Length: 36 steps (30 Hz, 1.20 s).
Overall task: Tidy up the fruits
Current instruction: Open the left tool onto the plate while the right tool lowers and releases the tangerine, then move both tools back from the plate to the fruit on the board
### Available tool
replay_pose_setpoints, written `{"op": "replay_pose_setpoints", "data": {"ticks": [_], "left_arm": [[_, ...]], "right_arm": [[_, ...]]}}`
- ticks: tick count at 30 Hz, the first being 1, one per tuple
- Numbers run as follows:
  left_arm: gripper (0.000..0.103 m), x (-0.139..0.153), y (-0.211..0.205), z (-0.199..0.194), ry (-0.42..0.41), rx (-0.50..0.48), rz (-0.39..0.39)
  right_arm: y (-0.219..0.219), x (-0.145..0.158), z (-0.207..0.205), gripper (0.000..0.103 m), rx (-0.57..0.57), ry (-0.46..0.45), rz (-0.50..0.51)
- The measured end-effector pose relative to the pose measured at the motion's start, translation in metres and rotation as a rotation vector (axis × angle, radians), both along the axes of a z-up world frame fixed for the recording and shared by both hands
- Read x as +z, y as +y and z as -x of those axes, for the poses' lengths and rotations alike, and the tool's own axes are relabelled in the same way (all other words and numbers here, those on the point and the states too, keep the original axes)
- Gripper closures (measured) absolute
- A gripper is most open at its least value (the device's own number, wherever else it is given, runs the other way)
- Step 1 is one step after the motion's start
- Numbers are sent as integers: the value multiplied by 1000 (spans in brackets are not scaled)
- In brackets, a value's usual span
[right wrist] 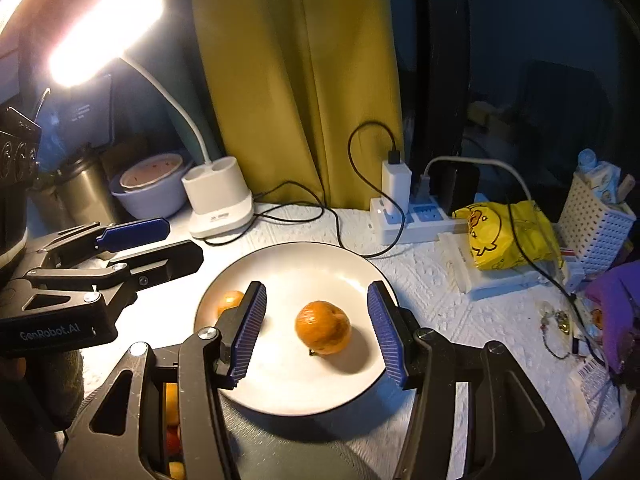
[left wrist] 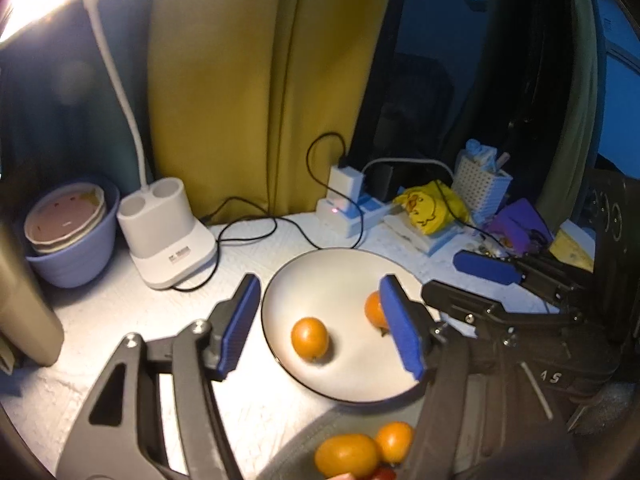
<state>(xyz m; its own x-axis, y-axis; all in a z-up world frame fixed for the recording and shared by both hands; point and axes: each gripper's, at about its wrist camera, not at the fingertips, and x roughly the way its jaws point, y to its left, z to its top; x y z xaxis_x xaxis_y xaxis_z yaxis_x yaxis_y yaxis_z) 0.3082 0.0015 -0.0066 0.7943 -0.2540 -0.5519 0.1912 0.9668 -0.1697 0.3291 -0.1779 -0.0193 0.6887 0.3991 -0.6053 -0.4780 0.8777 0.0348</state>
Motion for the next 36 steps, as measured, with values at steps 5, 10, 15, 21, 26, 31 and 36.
{"op": "replay_pose_setpoints", "data": {"ticks": [5, 10, 15, 21, 26, 31, 36], "left_arm": [[39, 12, -1, 22, -23, 0, -6], [39, 21, -1, 42, -41, 7, -7], [39, 27, 1, 64, -55, 13, -4], [39, 24, 6, 87, -58, 24, -2], [39, 16, 10, 107, -50, 31, 0], [39, 7, 15, 123, -38, 43, 3], [39, -6, 23, 138, -19, 58, 8]], "right_arm": [[-1, 10, 20, 47, 0, -19, -6], [-3, 19, 41, 47, 4, -37, -9], [-6, 28, 60, 47, -1, -53, -11], [-7, 32, 81, 47, -2, -62, -10], [-3, 28, 97, 47, 12, -56, -1], [4, 20, 110, 47, 25, -39, 10], [11, 8, 121, 47, 33, -17, 20]]}}
